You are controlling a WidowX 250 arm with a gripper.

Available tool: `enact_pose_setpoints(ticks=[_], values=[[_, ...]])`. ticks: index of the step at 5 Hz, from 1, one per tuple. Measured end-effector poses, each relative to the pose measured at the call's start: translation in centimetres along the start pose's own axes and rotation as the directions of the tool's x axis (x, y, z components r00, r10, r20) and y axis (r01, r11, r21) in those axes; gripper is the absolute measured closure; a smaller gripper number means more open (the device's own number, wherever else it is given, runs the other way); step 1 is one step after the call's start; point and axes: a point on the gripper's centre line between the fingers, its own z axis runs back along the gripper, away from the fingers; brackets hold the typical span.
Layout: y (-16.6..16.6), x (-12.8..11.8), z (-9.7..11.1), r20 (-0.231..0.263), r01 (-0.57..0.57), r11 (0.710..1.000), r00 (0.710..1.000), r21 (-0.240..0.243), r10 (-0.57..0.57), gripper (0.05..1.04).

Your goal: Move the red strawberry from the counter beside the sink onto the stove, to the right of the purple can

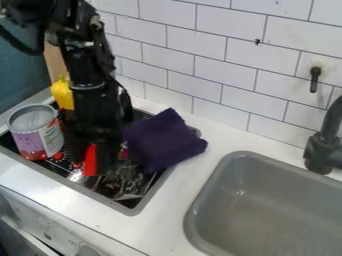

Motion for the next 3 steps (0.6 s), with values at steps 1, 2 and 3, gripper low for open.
enact_pose_setpoints(ticks=[1,2,3], values=[[0.97,0.25,-0.73,-0.023,-0.011,1.000,1.000,-0.006,0.011,0.319],[1.28,0.40,-1.21,-0.041,-0.005,1.000,0.999,-0.016,0.005,0.319],[1.28,0.63,-1.41,-0.023,-0.013,0.999,1.000,-0.048,0.012,0.319]])
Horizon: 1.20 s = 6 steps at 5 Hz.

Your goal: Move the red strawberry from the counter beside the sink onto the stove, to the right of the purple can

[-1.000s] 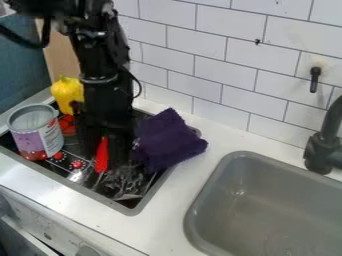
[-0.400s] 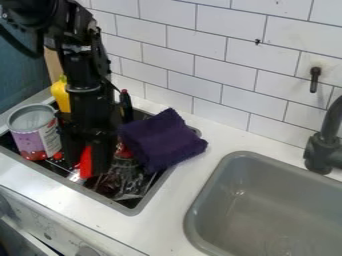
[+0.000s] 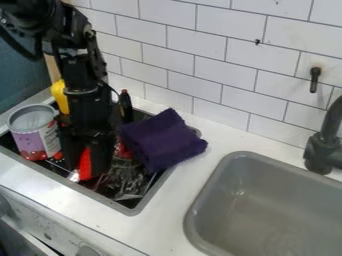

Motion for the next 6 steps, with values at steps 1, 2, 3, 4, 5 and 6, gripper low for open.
enact_pose_setpoints(ticks=[1,2,3,4,5,6], values=[[-0.1,0.0,-0.1,0.015,0.006,1.000,1.000,-0.028,-0.006,0.276],[0.2,-0.3,0.4,0.027,-0.061,0.998,0.998,0.009,0.061,0.068],[0.4,-0.9,3.4,0.114,-0.111,0.991,0.988,0.069,0.102,0.073],[-0.2,-1.5,5.6,0.175,-0.129,0.985,0.979,0.112,0.108,0.075],[-0.1,-3.0,7.4,0.184,-0.160,0.975,0.974,0.154,0.131,0.075],[0.2,-4.1,9.8,0.207,-0.159,0.966,0.971,0.205,0.116,0.076]])
